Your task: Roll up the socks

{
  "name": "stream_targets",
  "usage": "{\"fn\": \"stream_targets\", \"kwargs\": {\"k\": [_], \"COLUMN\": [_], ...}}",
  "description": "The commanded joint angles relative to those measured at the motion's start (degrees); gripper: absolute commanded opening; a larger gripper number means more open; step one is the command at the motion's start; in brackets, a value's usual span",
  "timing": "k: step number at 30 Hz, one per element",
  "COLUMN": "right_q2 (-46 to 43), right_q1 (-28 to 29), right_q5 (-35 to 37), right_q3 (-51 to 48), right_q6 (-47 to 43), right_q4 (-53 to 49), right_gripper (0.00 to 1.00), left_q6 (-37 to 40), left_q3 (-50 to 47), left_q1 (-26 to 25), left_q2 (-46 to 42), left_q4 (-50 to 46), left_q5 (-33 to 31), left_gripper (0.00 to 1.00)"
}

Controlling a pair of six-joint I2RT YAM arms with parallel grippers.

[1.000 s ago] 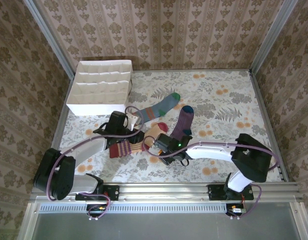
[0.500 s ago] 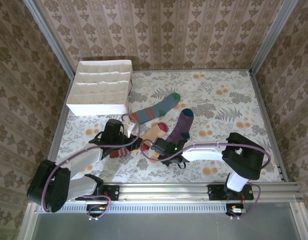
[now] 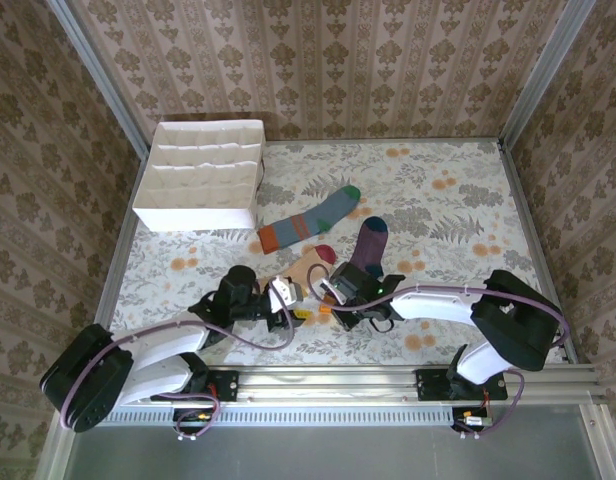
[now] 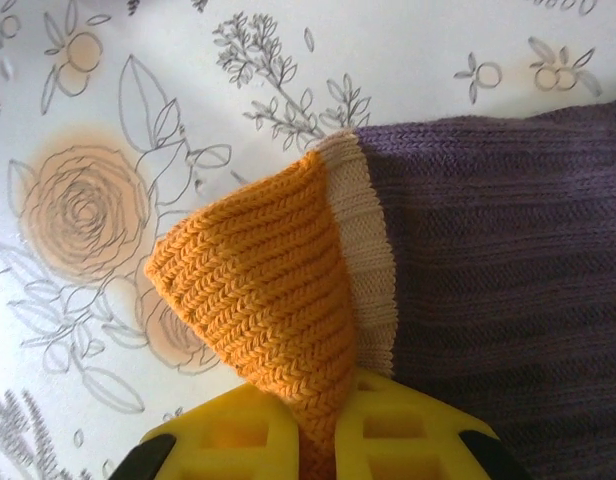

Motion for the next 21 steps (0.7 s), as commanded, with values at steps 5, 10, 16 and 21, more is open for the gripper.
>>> {"fn": "stream_targets", "kwargs": {"k": [5, 10, 16, 21], "right_q2": [0.6, 2.19, 4.66, 6.0], "right_q1": [-4.15, -6.41, -8.28, -9.1], "right_q5": [-16.24, -21.84, -26.09, -27.84], "right_q3": [-0.84, 0.46, 2.07, 3.12], "right_q6": [-2.42, -2.75, -3.19, -3.48], "right_q4": [-3.6, -5.25, -6.57, -7.35], "right_gripper": [0.06, 0.06, 0.06, 0.05], "left_q6": [14.84, 21.07, 27.07, 29.25], "left_q3": [3.55, 3.49, 2.53, 2.2], "left_q1": [-2.35, -6.98, -11.1, -13.39], "left_q2": [8.17, 13.62, 16.69, 18.76], "left_q4": [6.2, 10.5, 15.02, 14.77], "left_q5": [0.53, -5.34, -12.53, -14.75], "left_gripper": [0.44, 0.45, 0.46, 0.46]}}
